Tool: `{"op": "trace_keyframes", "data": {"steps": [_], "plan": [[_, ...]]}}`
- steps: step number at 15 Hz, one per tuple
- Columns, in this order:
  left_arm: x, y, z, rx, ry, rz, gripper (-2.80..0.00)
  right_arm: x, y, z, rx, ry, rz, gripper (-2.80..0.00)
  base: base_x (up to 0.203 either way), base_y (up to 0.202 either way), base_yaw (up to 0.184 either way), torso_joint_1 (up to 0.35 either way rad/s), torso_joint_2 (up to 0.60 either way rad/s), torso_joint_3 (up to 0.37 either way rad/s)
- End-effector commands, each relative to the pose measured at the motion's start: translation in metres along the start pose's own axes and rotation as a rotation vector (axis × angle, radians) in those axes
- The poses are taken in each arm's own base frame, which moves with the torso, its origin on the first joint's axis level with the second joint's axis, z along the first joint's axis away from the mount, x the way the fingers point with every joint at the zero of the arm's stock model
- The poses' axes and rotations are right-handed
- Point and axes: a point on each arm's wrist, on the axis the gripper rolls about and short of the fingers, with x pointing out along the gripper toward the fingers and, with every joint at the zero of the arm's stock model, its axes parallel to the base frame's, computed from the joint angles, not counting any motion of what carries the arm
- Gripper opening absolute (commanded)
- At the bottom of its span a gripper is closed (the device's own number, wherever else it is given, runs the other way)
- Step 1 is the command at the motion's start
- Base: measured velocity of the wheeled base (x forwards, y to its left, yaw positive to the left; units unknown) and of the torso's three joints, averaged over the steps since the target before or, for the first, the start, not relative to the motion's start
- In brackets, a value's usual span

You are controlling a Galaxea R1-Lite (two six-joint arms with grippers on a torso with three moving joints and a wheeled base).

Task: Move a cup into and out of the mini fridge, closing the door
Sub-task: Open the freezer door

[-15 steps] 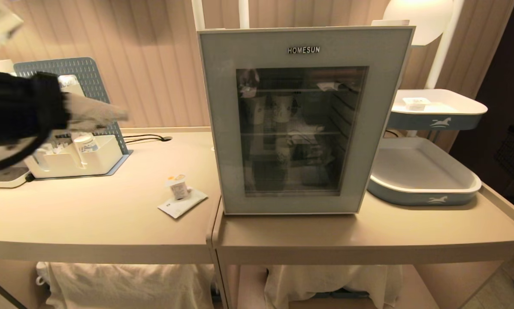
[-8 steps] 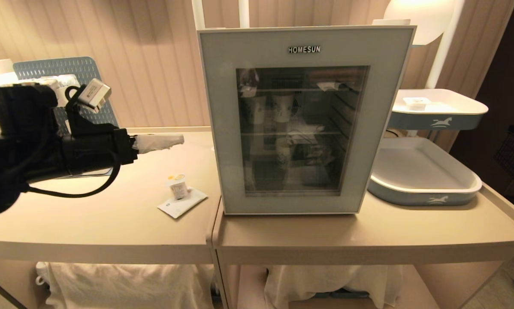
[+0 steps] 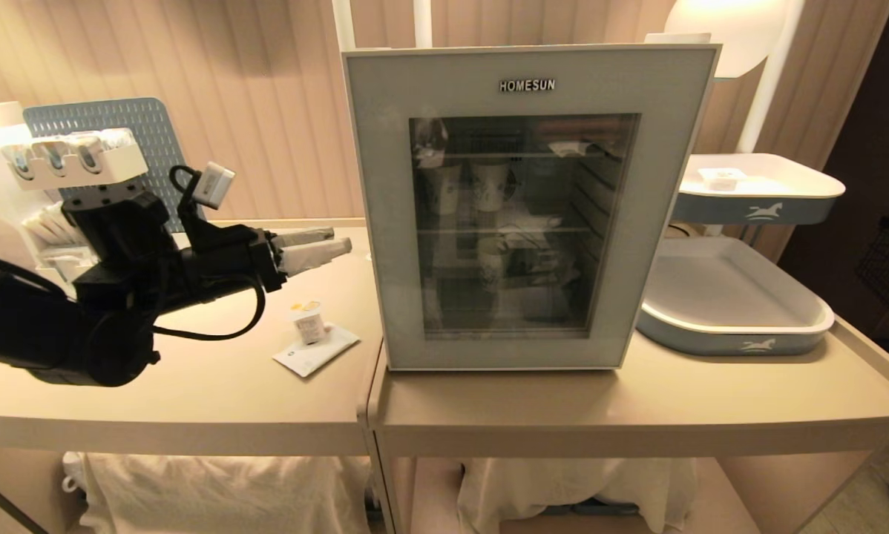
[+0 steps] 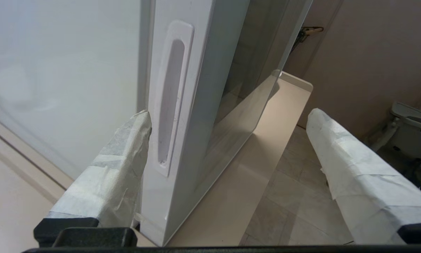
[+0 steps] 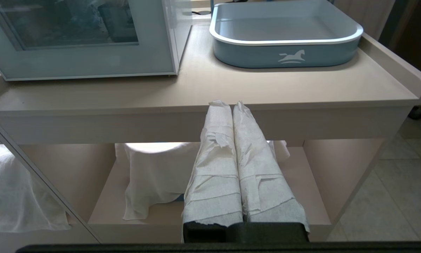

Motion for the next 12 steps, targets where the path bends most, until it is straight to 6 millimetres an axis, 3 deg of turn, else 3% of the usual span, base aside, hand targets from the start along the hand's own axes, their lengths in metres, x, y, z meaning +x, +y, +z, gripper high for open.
{"op": "trace_keyframes", "data": {"steps": [1, 12], "plan": [[0.013, 0.01, -0.014, -0.025, 0.018, -0.021, 0.0, 0.0, 0.0, 0.0, -0.001, 0.002, 0.001, -2.8, 0.0, 0.0, 0.0, 0.0, 0.0, 0.0], [0.048, 0.006, -0.022, -0.077, 0.032, -0.102, 0.0, 0.0, 0.0, 0.0, -0.001, 0.002, 0.001, -2.8, 0.0, 0.0, 0.0, 0.0, 0.0, 0.0]]}}
